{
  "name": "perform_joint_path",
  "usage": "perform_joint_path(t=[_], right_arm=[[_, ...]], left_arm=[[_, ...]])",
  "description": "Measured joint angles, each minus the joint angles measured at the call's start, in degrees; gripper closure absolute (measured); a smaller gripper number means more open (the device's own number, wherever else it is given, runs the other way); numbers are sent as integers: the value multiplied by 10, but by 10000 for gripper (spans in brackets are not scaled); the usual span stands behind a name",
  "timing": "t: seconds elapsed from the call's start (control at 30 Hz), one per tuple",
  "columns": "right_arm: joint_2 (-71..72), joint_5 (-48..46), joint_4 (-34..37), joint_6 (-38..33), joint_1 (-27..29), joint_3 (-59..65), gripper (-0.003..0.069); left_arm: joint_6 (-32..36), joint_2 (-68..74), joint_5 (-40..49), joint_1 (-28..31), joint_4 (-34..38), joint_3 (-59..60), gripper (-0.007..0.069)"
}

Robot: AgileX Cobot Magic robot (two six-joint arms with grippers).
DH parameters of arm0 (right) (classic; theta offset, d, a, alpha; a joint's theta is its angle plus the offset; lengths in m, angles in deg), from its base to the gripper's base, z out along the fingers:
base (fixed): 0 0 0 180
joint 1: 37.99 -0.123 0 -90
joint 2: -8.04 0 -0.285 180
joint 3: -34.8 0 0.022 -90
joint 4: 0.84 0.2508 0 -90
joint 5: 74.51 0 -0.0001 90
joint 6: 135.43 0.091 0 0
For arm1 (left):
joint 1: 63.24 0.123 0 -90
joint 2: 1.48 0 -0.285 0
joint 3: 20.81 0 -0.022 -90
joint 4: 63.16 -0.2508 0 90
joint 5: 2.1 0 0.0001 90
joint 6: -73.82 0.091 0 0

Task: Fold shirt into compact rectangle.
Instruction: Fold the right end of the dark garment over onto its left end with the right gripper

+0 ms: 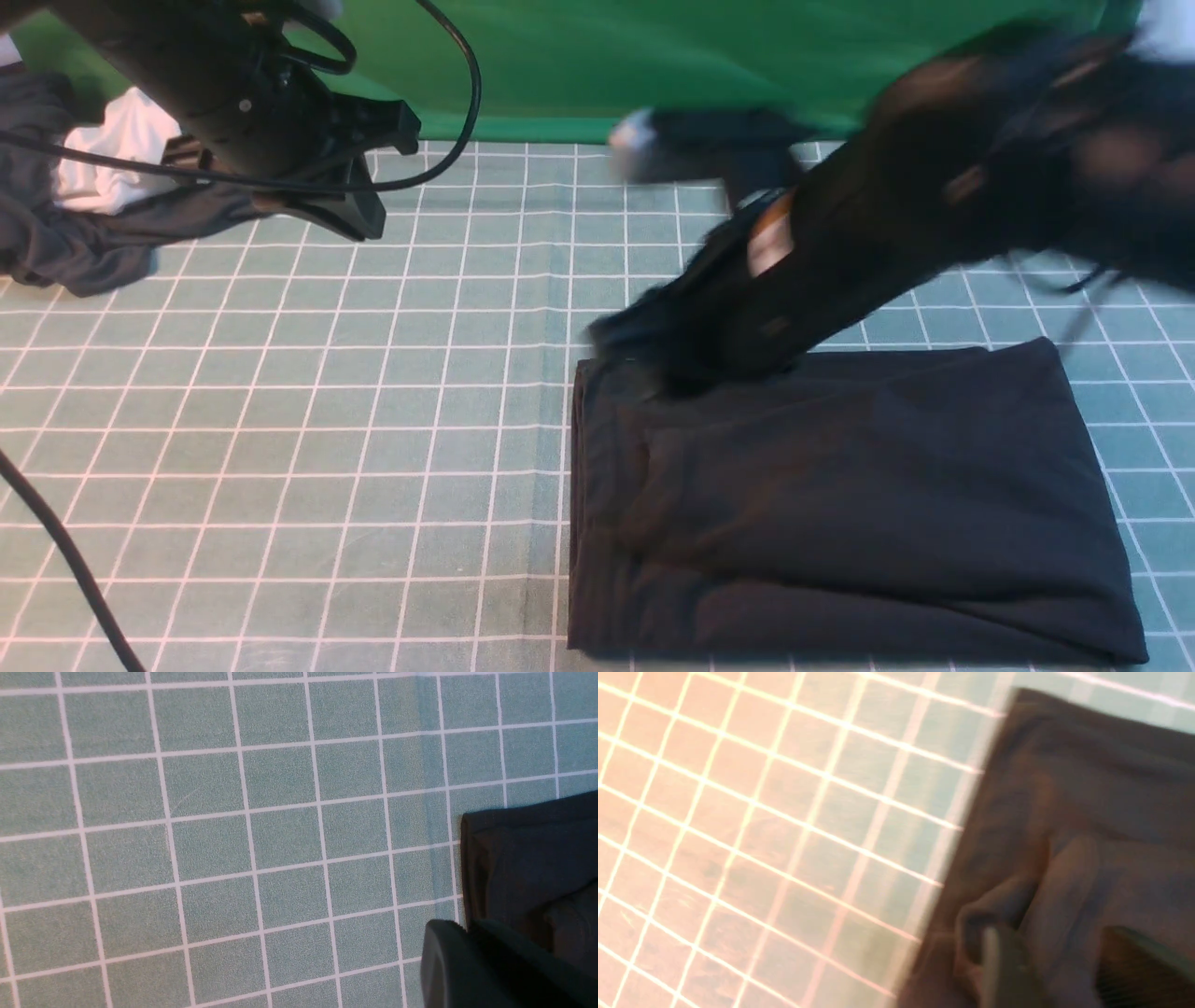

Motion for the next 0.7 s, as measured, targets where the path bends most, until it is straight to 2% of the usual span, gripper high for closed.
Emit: perform_joint_path(t=[0.1, 0.2, 0.27, 0.33, 0.4, 0.5, 0.7], right_arm=[[-32, 8, 0, 6, -16, -5, 219], [-34, -18, 0, -3, -16, -20, 207], [-22, -65, -4, -36, -10, -44, 273], [2, -133, -8, -76, 3, -72, 435], [31, -190, -21, -106, 17, -92, 564], [84, -242, -51, -125, 34, -102, 617], [250, -260, -109, -138, 47, -104, 634]], left_arm=[[1, 0, 6, 0, 10, 0, 612], [2, 0, 10, 0, 17, 0, 612], [2, 0, 21, 0, 21, 0, 612], [2, 0, 30, 0, 23, 0, 612], [2, 0, 35, 0, 23, 0, 612], [2, 0, 39, 0, 23, 0, 612], [2, 0, 41, 0, 23, 0, 612]])
